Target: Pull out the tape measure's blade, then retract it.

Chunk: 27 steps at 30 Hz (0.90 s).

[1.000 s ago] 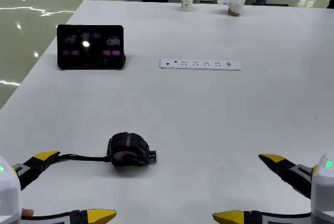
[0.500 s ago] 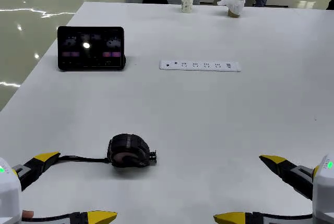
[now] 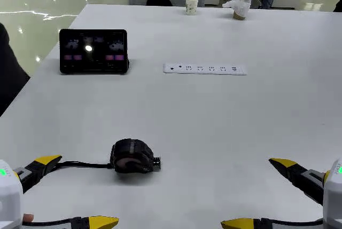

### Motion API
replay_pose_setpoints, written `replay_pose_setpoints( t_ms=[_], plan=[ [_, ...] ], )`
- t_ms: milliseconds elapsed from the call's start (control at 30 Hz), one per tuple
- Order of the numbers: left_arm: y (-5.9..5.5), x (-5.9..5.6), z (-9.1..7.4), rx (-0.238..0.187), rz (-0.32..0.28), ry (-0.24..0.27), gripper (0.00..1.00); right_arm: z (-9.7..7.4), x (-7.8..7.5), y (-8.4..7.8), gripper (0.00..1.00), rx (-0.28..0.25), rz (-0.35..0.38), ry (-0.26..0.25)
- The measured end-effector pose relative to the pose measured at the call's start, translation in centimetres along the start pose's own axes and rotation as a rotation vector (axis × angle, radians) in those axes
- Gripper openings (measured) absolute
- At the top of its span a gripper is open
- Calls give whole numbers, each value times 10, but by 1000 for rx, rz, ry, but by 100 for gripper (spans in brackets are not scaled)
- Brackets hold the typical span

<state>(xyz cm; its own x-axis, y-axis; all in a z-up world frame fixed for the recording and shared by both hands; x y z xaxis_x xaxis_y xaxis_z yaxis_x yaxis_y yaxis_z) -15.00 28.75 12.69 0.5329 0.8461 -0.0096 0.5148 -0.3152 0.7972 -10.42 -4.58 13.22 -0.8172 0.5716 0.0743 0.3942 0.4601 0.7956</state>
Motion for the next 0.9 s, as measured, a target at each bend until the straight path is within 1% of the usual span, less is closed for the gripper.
replay_pose_setpoints(
  t_ms=[300, 467, 633, 900],
  plan=[
    [3, 4, 2, 14, 22, -10, 99, -2, -1, -1, 99, 6, 1, -1],
    [3, 5, 3, 21, 35, -17, 97, -3, -2, -1, 98, 8, 3, -3],
    [6, 8, 7, 24, 48, -27, 94, -3, -3, -2, 98, 14, 2, -3],
    [10, 15, 16, 34, 75, -38, 87, -2, -4, -3, 98, 18, 4, -7]
  ],
)
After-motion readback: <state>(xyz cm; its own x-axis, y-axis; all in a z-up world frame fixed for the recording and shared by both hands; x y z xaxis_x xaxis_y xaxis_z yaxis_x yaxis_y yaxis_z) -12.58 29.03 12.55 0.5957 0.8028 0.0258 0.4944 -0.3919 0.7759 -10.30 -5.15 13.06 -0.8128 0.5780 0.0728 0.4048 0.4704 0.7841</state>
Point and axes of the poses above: the centre of the closed fingertips' face, and the gripper's own axes: z roughly forward along the fingers, x roughly to its left, y roughly out of its top, the point moved 7 cm from there along -z, roughly backward along the fingers, and after that the axes turned 8 degrees about x, right-handed, at the moved point
